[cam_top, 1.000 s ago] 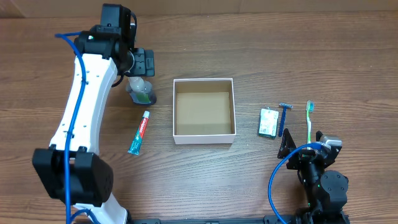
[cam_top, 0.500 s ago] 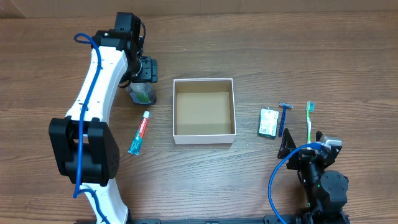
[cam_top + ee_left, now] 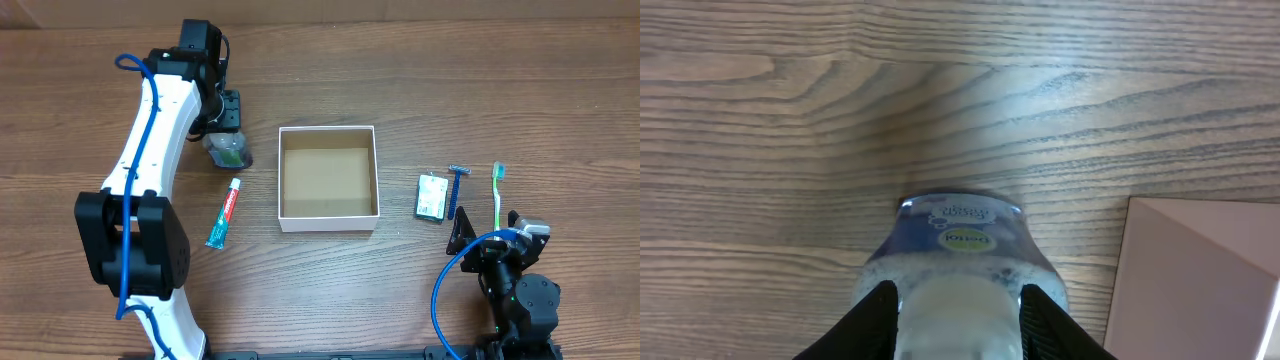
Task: Pack container
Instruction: 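Close the left gripper on the soap bottle and lift it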
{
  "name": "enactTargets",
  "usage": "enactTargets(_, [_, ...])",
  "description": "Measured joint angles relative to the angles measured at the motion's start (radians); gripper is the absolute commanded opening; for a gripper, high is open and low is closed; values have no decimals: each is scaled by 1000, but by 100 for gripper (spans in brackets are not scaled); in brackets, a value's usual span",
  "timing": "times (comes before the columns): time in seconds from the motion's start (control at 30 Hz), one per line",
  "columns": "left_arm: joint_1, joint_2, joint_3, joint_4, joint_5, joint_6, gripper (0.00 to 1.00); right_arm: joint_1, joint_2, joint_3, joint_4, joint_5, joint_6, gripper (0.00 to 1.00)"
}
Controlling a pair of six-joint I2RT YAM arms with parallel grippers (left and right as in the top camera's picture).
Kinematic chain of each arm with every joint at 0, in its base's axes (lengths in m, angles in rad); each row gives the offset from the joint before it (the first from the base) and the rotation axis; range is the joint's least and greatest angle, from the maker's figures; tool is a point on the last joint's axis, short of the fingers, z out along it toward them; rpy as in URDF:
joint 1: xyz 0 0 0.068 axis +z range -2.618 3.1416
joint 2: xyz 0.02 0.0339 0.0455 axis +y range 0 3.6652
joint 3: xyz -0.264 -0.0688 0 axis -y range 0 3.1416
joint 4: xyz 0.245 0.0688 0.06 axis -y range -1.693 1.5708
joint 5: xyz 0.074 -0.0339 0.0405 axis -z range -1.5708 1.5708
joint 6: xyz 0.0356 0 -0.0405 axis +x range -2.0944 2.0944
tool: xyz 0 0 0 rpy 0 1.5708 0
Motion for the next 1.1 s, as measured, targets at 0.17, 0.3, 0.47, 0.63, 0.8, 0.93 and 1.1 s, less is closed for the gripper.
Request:
enactTargets(0.17, [15,-56,0,-14,-1,0,38,0,0,0,0,0,0,100])
enactTargets(0.3, [15,-76,0,-35,0,0,39,0,0,0,0,0,1,100])
enactTargets(0.47, [14,-78,0,-57,3,-2,36,0,0,0,0,0,1,100])
enactTargets(0.63, [14,-80,0,-67,3,-19,34,0,0,0,0,0,0,100])
enactTargets(0.8, [14,-83,0,-70,4,-23,34,0,0,0,0,0,0,100])
enactTargets(0.93, [14,-100,0,-74,8,-23,34,0,0,0,0,0,0,100])
enactTargets(1.1, [14,-175,13,-78,20,-23,33,0,0,0,0,0,0,100])
